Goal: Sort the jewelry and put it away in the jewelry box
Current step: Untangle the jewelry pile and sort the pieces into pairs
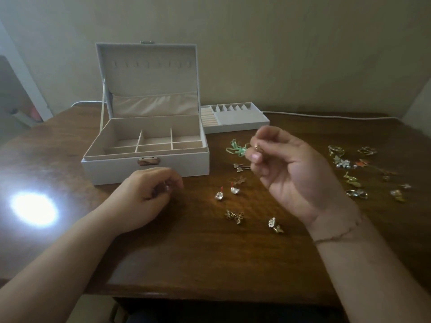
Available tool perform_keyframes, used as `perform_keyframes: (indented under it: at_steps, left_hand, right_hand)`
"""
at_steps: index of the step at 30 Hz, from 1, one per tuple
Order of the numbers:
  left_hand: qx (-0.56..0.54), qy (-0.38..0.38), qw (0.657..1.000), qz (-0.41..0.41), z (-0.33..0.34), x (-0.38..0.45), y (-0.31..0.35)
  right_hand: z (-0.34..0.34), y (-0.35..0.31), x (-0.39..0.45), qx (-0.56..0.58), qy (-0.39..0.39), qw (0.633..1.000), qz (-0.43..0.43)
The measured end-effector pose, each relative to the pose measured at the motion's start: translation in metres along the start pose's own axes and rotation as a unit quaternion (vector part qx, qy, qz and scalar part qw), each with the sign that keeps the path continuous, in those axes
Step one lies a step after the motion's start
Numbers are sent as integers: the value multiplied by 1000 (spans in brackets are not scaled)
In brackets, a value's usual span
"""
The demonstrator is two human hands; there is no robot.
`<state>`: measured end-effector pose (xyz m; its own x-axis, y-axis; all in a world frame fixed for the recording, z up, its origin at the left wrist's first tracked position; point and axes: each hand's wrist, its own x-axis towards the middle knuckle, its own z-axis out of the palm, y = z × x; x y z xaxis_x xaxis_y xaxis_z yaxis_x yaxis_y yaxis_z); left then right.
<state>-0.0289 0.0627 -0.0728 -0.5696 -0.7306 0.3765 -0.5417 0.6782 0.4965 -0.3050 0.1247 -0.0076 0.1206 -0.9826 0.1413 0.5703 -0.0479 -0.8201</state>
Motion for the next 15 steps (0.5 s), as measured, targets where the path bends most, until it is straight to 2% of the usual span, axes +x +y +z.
perform_keyframes:
  at_steps: [2, 4, 6, 7, 8, 9, 10, 11, 12, 13, 15]
  left_hand:
    - [12, -38, 999, 14, 0, 5, 7]
    - [70, -113, 991, 8, 2, 15, 17]
    - [159, -161, 974, -7, 7, 30, 27]
    - [181, -164, 970, -12, 10, 37, 32]
    - [186, -160, 969, -15, 13, 45, 36]
    - [186, -156, 970, -13, 18, 52, 39]
    - [188, -152, 970, -9, 23, 58, 42]
    - [192, -151, 970, -4, 27, 63, 44]
    - [197, -151, 969, -1, 31, 67, 45]
    - [197, -149, 969, 1, 35, 70, 45]
    - [190, -147, 971, 2, 39, 73, 44]
  right_hand:
    - [-28, -19, -9, 185, 61, 980, 32]
    - [-60, -34, -20, 230, 117, 966, 26]
    - [-95, -50, -33, 164, 166, 972, 17]
    - [-111, -59, -40, 95, 194, 976, 13]
    - [-125, -67, -47, -7, 217, 976, 0]
    - [-137, -74, -56, -163, 237, 958, -24]
    - [-149, -76, -65, -365, 244, 897, -53]
    - [-159, -75, -72, -568, 234, 786, -75]
    - [-168, -72, -78, -704, 210, 672, -93]
    - [-173, -67, -85, -762, 186, 611, -106]
    - [-174, -56, -95, -779, 142, 599, -123]
